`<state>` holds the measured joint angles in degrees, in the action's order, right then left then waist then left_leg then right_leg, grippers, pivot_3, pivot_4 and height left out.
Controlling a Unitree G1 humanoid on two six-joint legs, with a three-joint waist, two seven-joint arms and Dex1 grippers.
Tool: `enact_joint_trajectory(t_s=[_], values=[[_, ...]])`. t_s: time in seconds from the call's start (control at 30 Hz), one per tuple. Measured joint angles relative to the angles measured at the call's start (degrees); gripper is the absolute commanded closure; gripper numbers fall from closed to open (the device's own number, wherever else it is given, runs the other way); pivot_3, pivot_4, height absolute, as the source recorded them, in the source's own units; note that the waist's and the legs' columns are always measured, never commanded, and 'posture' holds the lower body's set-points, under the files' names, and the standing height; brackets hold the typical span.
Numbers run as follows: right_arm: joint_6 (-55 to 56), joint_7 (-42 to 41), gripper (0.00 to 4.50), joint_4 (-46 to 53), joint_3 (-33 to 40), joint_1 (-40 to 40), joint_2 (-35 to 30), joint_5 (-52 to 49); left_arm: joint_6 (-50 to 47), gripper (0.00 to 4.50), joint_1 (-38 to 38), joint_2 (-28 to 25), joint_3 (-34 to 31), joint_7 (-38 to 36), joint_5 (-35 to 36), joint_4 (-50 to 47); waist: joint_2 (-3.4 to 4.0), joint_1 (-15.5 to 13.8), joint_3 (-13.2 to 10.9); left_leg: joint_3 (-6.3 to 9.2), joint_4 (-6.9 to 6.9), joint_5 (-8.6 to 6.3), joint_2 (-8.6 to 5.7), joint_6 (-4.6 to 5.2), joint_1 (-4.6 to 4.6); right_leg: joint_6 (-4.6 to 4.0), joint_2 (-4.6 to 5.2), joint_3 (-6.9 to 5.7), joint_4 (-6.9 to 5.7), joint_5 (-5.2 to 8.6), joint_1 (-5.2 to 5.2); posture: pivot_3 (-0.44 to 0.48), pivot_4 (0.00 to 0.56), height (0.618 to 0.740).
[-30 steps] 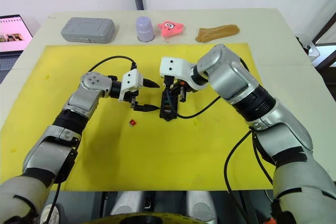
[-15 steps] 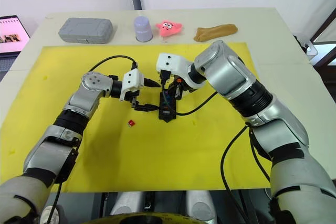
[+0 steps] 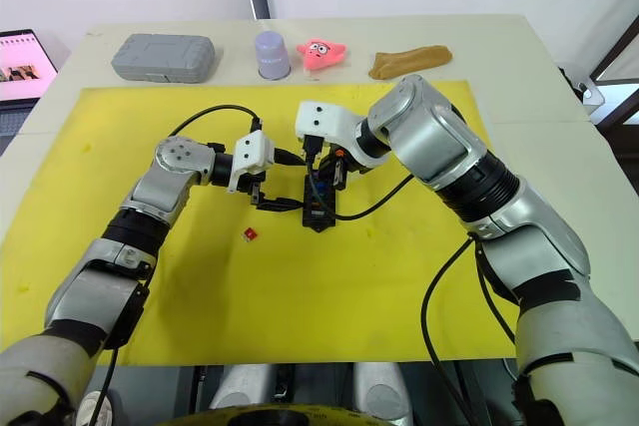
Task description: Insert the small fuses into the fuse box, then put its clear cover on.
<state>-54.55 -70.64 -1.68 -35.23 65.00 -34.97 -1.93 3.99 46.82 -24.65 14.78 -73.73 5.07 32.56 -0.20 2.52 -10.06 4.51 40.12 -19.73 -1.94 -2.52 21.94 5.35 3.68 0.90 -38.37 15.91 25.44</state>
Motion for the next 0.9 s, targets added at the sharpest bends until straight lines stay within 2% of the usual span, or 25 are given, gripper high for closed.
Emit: enact_joint_trajectory(t_s=[0.9], values=[[-0.3, 0.0, 4.50, 0.2, -0.4, -0.4, -0.7, 0.6, -0.1, 0.07, -0.7, 0.0, 0.0, -0.5, 0.0, -1.2, 0.00, 0.0, 0.0, 0.01, 0.00, 0.00, -0.02, 0.00, 0.01, 0.00, 0.02, 0.00, -0.01, 0.00, 0.01, 0.000, 0.150, 0.740]])
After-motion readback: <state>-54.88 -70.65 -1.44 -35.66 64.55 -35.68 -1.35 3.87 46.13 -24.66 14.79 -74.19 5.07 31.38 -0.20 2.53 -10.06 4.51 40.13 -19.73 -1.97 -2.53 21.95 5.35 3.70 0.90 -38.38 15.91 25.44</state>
